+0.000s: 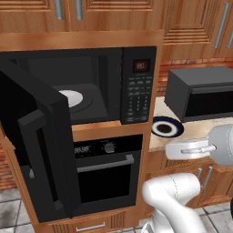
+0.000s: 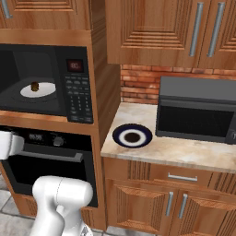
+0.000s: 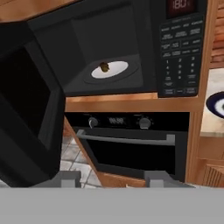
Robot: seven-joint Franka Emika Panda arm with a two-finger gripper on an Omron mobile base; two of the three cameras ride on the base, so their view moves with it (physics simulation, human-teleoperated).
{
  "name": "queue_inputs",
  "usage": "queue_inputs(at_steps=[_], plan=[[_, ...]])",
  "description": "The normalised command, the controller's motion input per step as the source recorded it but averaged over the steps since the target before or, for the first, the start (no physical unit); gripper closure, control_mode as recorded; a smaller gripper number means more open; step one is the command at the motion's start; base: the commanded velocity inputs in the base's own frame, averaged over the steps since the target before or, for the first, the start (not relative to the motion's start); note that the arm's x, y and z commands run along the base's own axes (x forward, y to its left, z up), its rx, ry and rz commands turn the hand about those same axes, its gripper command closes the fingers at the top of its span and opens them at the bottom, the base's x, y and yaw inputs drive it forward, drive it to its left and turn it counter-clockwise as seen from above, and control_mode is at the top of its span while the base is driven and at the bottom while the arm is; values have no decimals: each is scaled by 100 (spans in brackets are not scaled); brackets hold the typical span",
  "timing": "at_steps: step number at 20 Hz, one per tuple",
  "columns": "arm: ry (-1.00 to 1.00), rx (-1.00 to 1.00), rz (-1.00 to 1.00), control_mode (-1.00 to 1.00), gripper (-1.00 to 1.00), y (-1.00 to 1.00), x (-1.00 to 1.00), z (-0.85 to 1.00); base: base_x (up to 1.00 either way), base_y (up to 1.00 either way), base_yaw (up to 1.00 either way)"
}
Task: Pick the sweet potato from the counter and place it in the microwave. Then turn on the microwave.
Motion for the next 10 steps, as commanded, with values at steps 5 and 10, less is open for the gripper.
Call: queue_inputs(at_steps=[5,10], plan=[[-10,0,0,-100,100,-1,-39,7,0,0,0],[-8,-1,0,-100,100,-1,-40,10,0,0,0]])
